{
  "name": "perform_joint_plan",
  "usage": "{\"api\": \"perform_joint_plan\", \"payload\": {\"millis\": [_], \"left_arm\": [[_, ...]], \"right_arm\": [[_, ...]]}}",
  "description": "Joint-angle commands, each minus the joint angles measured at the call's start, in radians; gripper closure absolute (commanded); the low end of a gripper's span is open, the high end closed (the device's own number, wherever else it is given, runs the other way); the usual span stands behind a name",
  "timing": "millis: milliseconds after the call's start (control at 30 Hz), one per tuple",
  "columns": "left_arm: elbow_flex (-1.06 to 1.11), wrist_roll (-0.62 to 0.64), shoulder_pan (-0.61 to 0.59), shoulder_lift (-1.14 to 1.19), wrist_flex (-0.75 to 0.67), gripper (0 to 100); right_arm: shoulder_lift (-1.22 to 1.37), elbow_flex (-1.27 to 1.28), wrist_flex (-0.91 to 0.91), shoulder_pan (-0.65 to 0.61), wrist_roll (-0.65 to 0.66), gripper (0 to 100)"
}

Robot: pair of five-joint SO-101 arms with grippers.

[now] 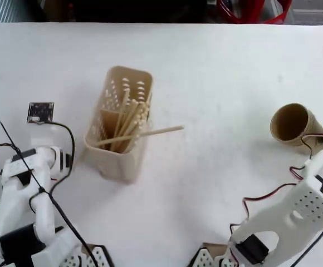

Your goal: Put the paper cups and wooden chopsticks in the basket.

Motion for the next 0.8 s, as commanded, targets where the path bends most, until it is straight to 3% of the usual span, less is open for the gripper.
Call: {"api": "perform_joint_plan", "payload": {"millis": [0,400,600,767], "left_arm": [[-0.005,-0.012,-0.004,-0.004,0.026,79],[-0.005,-0.012,-0.004,-0.004,0.026,79],[-0.005,-0.012,-0.004,-0.004,0.026,79],[-0.005,-0.012,-0.004,-0.004,0.026,79]], "right_arm": [[0.051,0.011,-0.035,0.002,0.011,89.0],[0.174,0.009,-0.12,0.091,0.0,88.9],[0.173,0.009,-0.122,0.185,-0.074,88.9],[0.122,-0.075,0.021,0.142,-0.077,88.9]]}}
